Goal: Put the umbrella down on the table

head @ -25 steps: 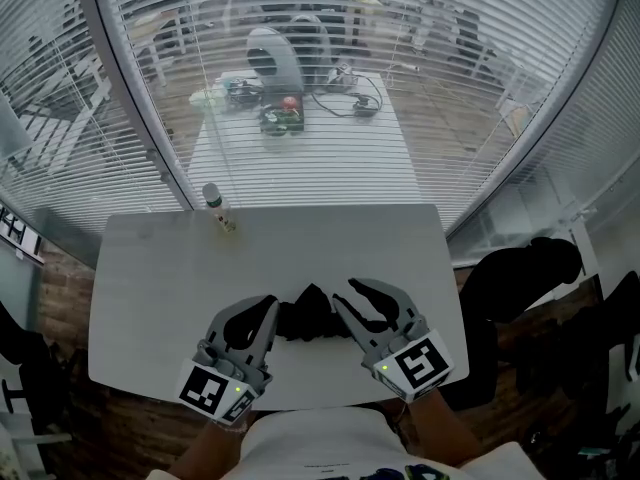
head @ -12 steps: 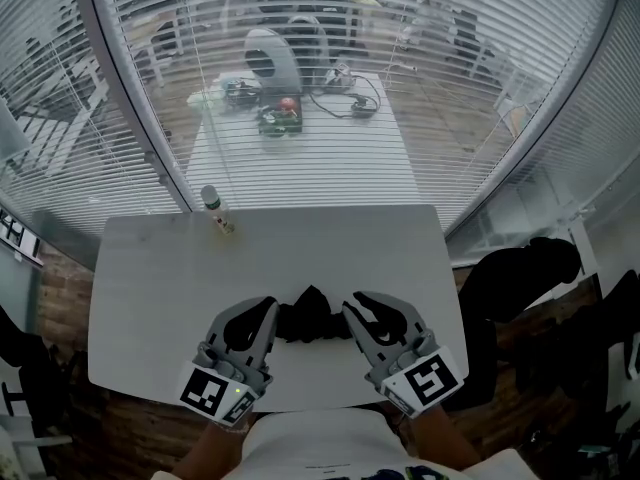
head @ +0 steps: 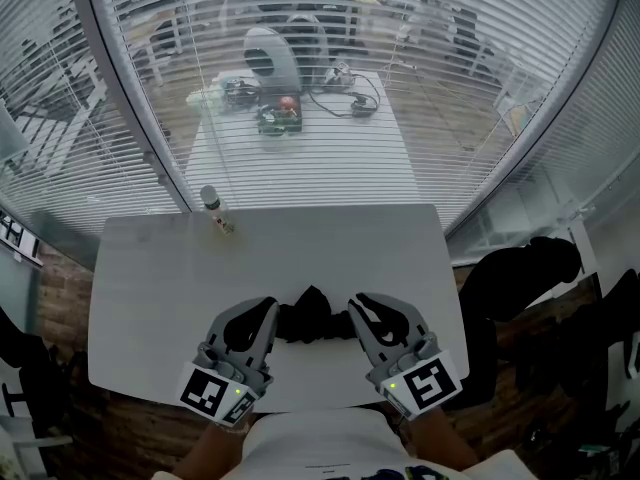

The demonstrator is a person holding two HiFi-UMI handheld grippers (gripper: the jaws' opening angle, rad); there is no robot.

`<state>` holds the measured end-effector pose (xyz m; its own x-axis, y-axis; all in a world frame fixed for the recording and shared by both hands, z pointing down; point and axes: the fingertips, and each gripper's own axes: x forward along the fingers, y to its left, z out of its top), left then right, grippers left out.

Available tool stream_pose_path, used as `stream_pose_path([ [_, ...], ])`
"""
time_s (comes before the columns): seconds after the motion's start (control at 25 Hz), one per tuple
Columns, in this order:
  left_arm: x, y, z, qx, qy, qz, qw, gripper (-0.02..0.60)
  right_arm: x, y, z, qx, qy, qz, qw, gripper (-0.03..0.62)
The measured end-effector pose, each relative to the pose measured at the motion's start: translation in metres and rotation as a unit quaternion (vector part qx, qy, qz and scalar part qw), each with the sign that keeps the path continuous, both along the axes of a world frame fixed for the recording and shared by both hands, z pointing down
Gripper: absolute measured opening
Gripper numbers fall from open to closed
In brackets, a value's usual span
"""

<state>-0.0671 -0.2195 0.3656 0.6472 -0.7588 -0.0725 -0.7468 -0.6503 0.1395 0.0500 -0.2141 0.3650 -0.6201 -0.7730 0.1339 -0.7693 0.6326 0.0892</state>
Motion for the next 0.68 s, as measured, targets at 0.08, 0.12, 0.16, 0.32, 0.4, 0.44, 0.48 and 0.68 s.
stream_pose_path([
  [0.08, 0.0002, 0.0003, 0.0002, 0.000, 0.000, 0.000, 1.0000, 0.012, 0.0003, 0.0004, -0.0004, 0.002, 0.001, 0.002, 1.000, 0.050],
  [0.12, 0.0004, 0.0003, 0.0003, 0.000, 0.000, 0.001, 1.0000, 0.012, 0.0004, 0.0004, -0.0004, 0.002, 0.002, 0.002, 1.000, 0.049],
  [0.16, 0.0006, 0.0003, 0.0003, 0.000, 0.000, 0.001, 1.0000, 0.012, 0.0003, 0.0004, -0.0003, 0.002, 0.002, 0.002, 1.000, 0.049],
  [0.32, 0.0012, 0.0018, -0.0007, 0.000, 0.000, 0.001, 1.0000, 0.012, 0.0012, 0.0013, -0.0024, 0.005, 0.003, 0.003, 1.000, 0.048],
  [0.4, 0.0013, 0.0025, -0.0013, 0.000, 0.000, 0.000, 1.0000, 0.012, 0.0015, 0.0022, -0.0031, 0.006, 0.004, 0.003, 1.000, 0.048],
  [0.44, 0.0012, 0.0026, -0.0014, 0.000, 0.000, 0.000, 1.0000, 0.012, 0.0013, 0.0024, -0.0034, 0.005, 0.004, 0.003, 1.000, 0.046],
  [0.48, 0.0012, 0.0025, -0.0015, 0.000, 0.000, 0.000, 1.0000, 0.012, 0.0013, 0.0024, -0.0036, 0.005, 0.005, 0.002, 1.000, 0.046],
  [0.68, 0.0008, 0.0018, -0.0018, 0.000, 0.000, 0.000, 1.0000, 0.012, 0.0018, 0.0010, -0.0015, 0.002, 0.008, 0.003, 1.000, 0.046],
])
